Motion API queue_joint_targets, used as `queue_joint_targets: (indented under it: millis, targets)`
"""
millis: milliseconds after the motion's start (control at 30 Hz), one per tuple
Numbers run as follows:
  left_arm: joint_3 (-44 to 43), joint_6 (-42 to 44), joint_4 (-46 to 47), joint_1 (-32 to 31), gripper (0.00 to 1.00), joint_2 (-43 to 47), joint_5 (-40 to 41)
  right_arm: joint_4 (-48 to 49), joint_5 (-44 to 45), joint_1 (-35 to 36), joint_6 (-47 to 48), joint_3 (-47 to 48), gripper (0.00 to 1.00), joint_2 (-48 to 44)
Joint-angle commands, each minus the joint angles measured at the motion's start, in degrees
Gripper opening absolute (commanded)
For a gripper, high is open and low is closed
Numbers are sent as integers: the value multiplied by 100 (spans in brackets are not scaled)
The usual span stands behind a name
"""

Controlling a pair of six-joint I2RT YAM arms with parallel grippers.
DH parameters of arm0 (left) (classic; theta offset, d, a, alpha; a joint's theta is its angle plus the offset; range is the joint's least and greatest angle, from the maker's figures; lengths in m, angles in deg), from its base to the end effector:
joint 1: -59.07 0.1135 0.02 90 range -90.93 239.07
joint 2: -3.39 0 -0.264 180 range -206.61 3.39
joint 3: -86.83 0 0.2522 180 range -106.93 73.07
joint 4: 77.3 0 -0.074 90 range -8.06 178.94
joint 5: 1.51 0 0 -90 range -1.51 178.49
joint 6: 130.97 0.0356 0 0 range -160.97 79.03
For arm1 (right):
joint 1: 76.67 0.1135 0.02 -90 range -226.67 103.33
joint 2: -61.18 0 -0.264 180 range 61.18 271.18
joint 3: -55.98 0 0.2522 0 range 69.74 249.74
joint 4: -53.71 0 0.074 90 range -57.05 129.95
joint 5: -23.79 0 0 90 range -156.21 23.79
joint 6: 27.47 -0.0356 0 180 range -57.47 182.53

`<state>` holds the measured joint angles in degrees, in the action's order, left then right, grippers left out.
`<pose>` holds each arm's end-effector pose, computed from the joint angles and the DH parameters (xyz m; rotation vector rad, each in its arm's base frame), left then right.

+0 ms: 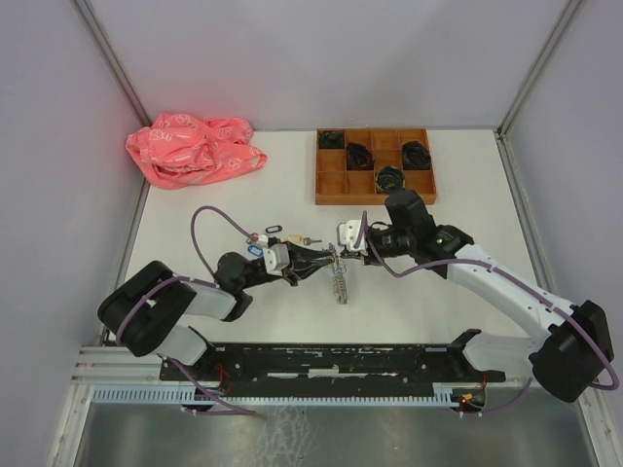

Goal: Put the keys on the keyring

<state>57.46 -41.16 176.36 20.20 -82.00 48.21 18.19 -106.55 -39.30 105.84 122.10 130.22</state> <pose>0.1694 -0.1661 0.1982 1.0142 0.9804 -1.0122 0.1900 0.1741 0.2843 -1.6551 1.3691 0.7229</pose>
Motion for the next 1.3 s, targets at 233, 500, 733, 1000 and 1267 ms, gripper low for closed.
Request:
queue_joint_targets:
  millis: [233,500,733,1000,1267]
  targets:
    - [-212,-453,-3138,-7,36,2530,2546,-668,814,-14,515,799,1,-91]
    - [-998,-1287,-6674,-2,52,3470,4411,274,1202,-14,1178,189,1,-551]
    - [-1424,-2108,-8317,254,68,3622,5317,96,1493,104,2196,52,1,-568]
    - [-1884,-2772,-9356,1230,71,3204,4381,189,1928,415,2501,-160,1,-590]
    - [-2607,-3127,-10303,1620,68,2006,4209,-57,2078,578,2311,-155,1,-528]
